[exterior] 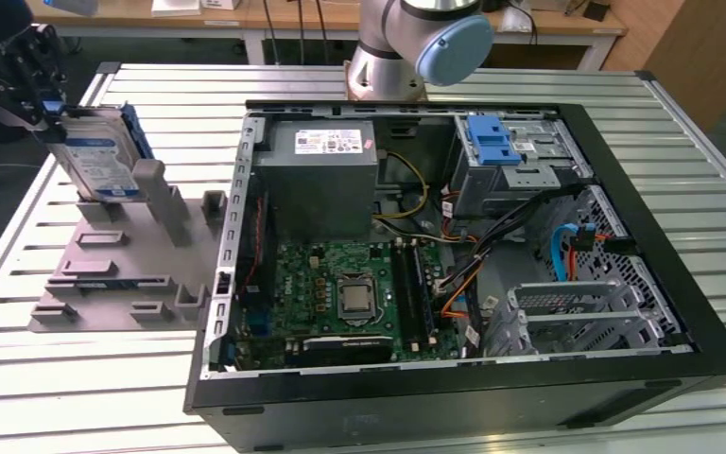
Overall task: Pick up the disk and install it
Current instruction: 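Pick up the disk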
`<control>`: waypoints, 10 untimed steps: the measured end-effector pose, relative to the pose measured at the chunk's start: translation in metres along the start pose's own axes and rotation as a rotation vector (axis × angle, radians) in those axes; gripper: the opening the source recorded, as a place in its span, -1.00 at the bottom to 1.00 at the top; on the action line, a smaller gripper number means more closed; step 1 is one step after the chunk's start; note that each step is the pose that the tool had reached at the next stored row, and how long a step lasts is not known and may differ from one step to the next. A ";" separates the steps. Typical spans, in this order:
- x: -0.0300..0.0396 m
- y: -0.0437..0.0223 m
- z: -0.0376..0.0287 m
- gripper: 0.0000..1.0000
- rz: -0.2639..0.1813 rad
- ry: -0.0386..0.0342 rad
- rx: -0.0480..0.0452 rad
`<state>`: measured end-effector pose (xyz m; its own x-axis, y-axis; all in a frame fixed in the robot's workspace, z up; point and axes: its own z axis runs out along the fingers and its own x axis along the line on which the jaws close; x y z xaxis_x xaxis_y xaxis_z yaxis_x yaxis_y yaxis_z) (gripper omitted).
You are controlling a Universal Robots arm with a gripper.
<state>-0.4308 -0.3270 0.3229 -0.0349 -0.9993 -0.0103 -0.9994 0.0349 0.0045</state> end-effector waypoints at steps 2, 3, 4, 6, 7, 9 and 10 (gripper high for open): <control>0.0000 0.0000 -0.0011 -0.27 0.000 0.0002 -0.0004; -0.0001 0.0000 -0.0019 -0.27 0.000 0.0002 -0.0004; -0.0001 0.0000 -0.0028 -0.27 0.000 0.0002 -0.0003; -0.0002 0.0000 -0.0049 -0.27 0.000 0.0002 -0.0004; -0.0002 0.0000 -0.0054 -0.27 0.000 0.0001 -0.0002; -0.0002 0.0000 -0.0066 -0.27 0.000 0.0001 -0.0002; -0.0002 0.0000 -0.0072 -0.27 0.000 0.0001 -0.0003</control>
<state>-0.4308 -0.3269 0.3301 -0.0350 -0.9993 -0.0102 -0.9994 0.0349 0.0049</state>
